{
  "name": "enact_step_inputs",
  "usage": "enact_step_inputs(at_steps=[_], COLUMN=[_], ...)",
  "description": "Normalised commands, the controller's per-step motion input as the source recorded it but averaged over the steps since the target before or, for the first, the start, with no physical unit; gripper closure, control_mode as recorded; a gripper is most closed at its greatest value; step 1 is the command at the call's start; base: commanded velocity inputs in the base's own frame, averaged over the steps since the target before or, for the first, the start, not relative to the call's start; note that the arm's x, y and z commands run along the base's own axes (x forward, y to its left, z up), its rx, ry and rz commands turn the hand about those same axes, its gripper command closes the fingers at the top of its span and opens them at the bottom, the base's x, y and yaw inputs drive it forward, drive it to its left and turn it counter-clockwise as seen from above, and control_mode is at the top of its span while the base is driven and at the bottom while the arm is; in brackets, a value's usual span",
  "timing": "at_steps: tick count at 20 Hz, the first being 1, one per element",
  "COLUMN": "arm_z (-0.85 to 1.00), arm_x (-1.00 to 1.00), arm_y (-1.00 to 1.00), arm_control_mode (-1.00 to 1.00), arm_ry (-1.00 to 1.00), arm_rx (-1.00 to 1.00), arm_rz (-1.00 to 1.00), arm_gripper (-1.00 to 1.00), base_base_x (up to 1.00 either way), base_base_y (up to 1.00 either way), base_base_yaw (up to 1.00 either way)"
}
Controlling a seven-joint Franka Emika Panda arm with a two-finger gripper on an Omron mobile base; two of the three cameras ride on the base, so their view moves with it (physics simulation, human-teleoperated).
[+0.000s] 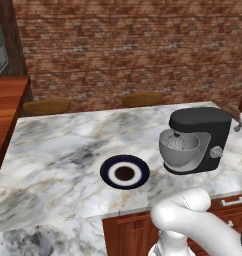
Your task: Add butter and sugar cubes to the stand mixer bowl and then turn on the stand mixer to begin making frosting.
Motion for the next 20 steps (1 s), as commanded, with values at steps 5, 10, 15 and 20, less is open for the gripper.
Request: enact_step_inputs(at_steps=[5, 10, 15, 20], arm_z=[-0.16, -0.04, -0.24, -0.48], arm_x=[0.0, -0.05, -0.36, -0.42], arm_y=[0.0, 0.0, 0.0, 0.01], arm_control_mode=[-1.0, -1.0, -1.0, -1.0], arm_ry=[-0.39, -0.43, -0.42, -0.34], arm_rx=[-0.2, -0.27, -0.37, -0.32], arm_rz=[0.52, 0.46, 0.31, 0.2], arm_gripper=[-1.0, -1.0, -1.0, -1.0], base_base_x=[0.0, 0.0, 0.0, 0.0], base_base_y=[0.0, 0.0, 0.0, 0.0], base_base_yaw=[0.0, 0.0, 0.0, 0.0])
